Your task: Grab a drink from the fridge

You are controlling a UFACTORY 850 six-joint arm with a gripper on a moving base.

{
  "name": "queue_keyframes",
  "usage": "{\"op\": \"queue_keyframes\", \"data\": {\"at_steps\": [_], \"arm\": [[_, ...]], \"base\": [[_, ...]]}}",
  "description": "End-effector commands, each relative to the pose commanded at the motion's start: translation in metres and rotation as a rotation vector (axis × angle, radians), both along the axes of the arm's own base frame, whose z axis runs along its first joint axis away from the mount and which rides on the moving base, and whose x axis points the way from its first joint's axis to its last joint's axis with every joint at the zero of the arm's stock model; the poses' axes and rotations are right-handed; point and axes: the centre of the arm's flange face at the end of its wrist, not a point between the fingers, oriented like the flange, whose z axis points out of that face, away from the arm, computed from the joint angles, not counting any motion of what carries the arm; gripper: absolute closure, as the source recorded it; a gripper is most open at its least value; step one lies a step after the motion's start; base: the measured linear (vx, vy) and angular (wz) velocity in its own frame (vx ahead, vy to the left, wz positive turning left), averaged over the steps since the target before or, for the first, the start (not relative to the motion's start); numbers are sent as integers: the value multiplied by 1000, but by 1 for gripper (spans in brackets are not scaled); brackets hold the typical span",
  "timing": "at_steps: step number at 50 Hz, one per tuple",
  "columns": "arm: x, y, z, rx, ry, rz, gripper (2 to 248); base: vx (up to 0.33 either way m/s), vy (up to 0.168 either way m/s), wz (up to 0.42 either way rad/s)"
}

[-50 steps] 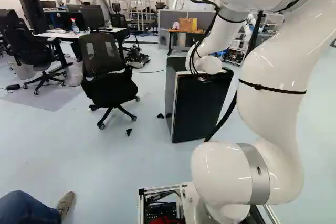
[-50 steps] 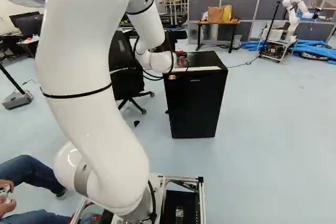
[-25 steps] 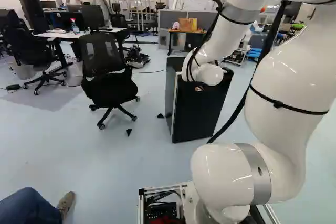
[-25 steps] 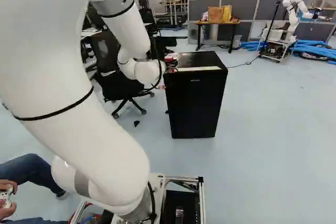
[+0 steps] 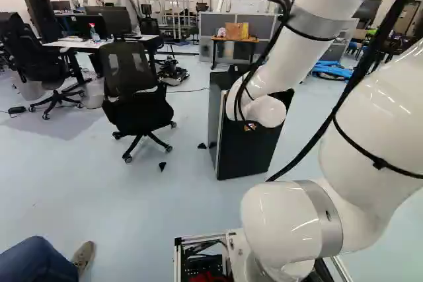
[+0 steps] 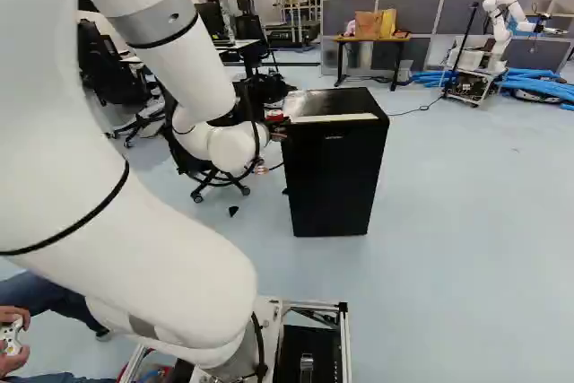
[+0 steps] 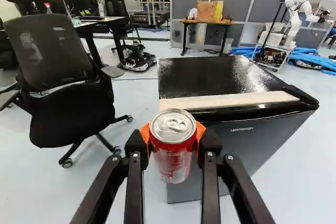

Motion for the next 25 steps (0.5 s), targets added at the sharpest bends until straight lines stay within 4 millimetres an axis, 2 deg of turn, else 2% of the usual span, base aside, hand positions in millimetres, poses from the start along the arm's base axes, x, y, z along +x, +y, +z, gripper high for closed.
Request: {"op": "queue_keyframes", "data": {"at_steps": [25], "arm": [[-50,13,-18,5,16,27,150]], "base": [[0,0,0]]}}
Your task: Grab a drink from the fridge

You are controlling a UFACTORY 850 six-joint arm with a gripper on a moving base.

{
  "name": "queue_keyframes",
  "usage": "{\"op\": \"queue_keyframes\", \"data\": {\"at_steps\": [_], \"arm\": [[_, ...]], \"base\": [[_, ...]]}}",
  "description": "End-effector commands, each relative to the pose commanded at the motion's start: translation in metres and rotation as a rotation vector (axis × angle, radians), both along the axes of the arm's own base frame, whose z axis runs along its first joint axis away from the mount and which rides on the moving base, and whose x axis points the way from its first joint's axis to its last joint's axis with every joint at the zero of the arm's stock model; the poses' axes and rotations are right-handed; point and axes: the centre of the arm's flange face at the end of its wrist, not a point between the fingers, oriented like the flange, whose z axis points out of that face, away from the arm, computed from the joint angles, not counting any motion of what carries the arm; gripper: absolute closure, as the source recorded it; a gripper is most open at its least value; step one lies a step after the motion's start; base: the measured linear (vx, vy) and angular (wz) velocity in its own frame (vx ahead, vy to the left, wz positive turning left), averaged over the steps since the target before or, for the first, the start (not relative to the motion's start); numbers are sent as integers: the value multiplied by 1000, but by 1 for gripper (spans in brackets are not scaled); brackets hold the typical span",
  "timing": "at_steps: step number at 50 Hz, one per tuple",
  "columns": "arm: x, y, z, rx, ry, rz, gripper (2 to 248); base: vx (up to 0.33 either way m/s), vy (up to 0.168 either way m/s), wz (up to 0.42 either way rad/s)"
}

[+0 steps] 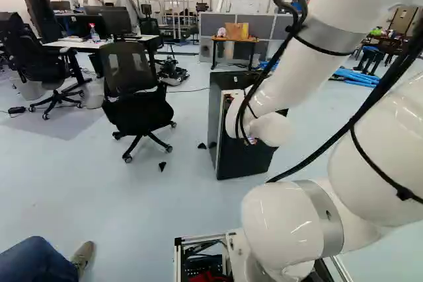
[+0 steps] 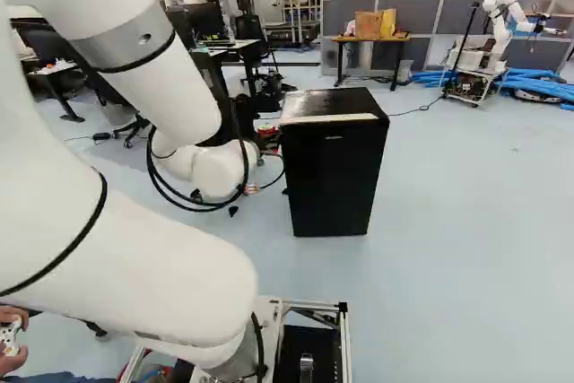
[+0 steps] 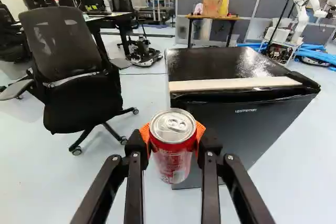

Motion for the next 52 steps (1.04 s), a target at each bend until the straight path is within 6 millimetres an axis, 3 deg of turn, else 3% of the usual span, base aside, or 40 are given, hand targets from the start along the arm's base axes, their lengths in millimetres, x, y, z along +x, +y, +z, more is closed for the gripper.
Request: {"op": "queue_keyframes", "data": {"at_steps": [23,52], "arm": [[-23,5,-9,2,7,12,150],[-26,5,-11,2,8,14,150]], "base": [[0,0,0],[0,0,0]]}}
